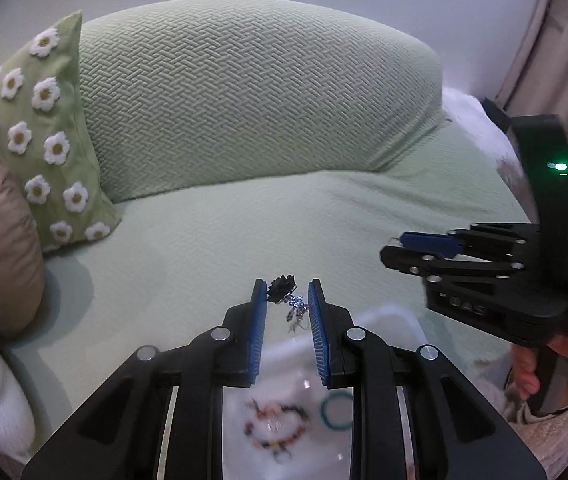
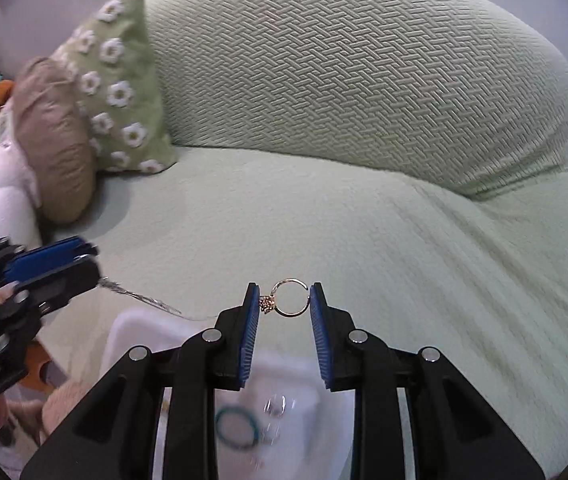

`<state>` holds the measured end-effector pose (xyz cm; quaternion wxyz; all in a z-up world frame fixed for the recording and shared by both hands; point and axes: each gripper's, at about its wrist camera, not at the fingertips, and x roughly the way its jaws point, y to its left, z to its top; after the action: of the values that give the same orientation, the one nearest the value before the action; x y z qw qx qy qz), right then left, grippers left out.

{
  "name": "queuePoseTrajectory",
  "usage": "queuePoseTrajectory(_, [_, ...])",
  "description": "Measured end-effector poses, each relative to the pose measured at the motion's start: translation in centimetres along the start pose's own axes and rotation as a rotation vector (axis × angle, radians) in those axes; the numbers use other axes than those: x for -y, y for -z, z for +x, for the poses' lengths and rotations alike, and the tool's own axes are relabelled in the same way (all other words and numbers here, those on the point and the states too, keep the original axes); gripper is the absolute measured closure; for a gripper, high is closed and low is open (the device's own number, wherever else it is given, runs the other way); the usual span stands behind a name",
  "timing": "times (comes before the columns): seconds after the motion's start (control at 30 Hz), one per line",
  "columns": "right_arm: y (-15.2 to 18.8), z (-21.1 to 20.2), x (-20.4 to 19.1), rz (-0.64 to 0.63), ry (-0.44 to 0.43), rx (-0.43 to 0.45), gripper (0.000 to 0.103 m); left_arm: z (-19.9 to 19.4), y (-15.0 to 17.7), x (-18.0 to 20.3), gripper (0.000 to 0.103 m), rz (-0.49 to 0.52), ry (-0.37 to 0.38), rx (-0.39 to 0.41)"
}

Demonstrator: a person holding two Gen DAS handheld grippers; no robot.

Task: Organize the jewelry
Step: 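Lower both pieces into the basin and open both grippers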

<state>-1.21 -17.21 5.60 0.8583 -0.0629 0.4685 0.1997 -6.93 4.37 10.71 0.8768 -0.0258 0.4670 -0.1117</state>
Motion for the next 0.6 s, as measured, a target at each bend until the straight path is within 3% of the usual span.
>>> queuePoseTrajectory(0.17, [5.7, 1.1, -1.2, 0.0, -0.001, -0.052, 0.077, 0.5, 4.7, 1.2, 0.083, 0.01, 0.002, -0.066])
queuePoseTrajectory(0.4, [12.3, 7.3, -2.0, 0.02, -0.011, -0.228, 0.077, 7.2, 13.6, 0.7, 0.083, -0.014, -0.044, -0.287])
queuePoseTrajectory(0.6, [15.0, 10.9, -4.1, -0.03, 0.021, -0.303, 0.077, 10.2, 16.5, 0.5, 0.083, -0.008, -0.079, -0.353])
